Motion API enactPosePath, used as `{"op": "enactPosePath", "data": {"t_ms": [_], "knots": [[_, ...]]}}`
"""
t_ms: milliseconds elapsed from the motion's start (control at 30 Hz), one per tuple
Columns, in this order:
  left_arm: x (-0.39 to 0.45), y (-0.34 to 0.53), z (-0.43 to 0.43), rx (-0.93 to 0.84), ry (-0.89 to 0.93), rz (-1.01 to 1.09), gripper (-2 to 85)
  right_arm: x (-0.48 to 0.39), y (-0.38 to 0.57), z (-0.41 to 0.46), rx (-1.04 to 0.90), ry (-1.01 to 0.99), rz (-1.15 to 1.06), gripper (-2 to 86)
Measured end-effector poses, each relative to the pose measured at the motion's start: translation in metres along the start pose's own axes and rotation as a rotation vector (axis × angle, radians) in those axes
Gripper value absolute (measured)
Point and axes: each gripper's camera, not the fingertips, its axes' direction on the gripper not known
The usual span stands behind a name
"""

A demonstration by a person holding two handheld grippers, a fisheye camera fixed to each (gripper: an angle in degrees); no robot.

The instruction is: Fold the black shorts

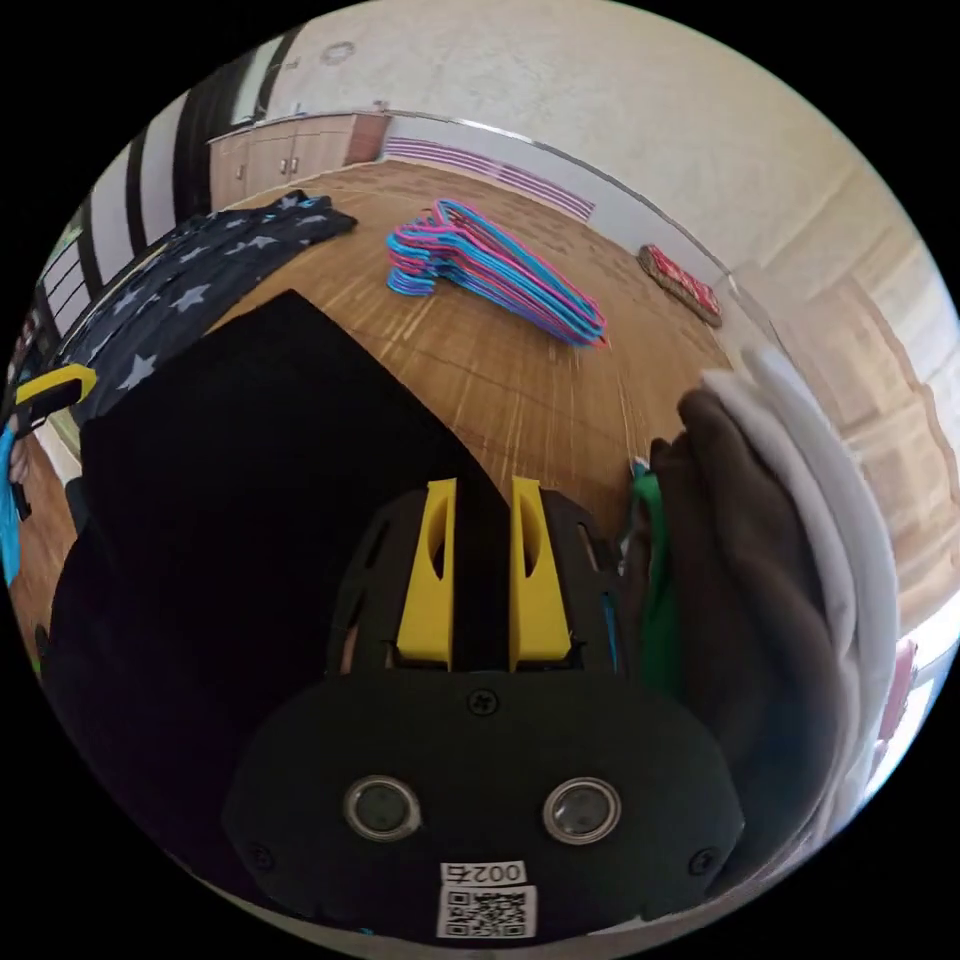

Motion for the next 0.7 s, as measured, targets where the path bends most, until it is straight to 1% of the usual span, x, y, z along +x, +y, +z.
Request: {"op": "enactPosePath", "data": {"t_ms": [100, 200, 267, 333, 567, 700], "knots": [[0.018, -0.022, 0.011, 0.003, 0.031, 0.091, 2.5, 0.014, 0.015, 0.016, -0.073, -0.013, 0.11, 9.0], [0.035, -0.042, 0.027, -0.036, 0.08, 0.17, 4.7, 0.014, 0.019, 0.028, -0.121, 0.008, 0.138, 8.9], [0.043, -0.049, 0.039, -0.08, 0.076, 0.181, 5.0, 0.012, 0.018, 0.033, -0.128, 0.007, 0.144, 8.2], [0.053, -0.052, 0.052, -0.129, 0.034, 0.194, 4.7, 0.007, 0.013, 0.038, -0.129, 0.037, 0.121, 7.3], [0.065, -0.042, 0.045, -0.067, -0.04, 0.149, 3.9, 0.0, -0.011, 0.057, -0.096, 0.074, 0.013, 5.8], [0.068, -0.035, 0.041, -0.066, -0.121, 0.103, 3.3, -0.006, -0.029, 0.068, -0.094, 0.074, -0.082, 5.6]]}}
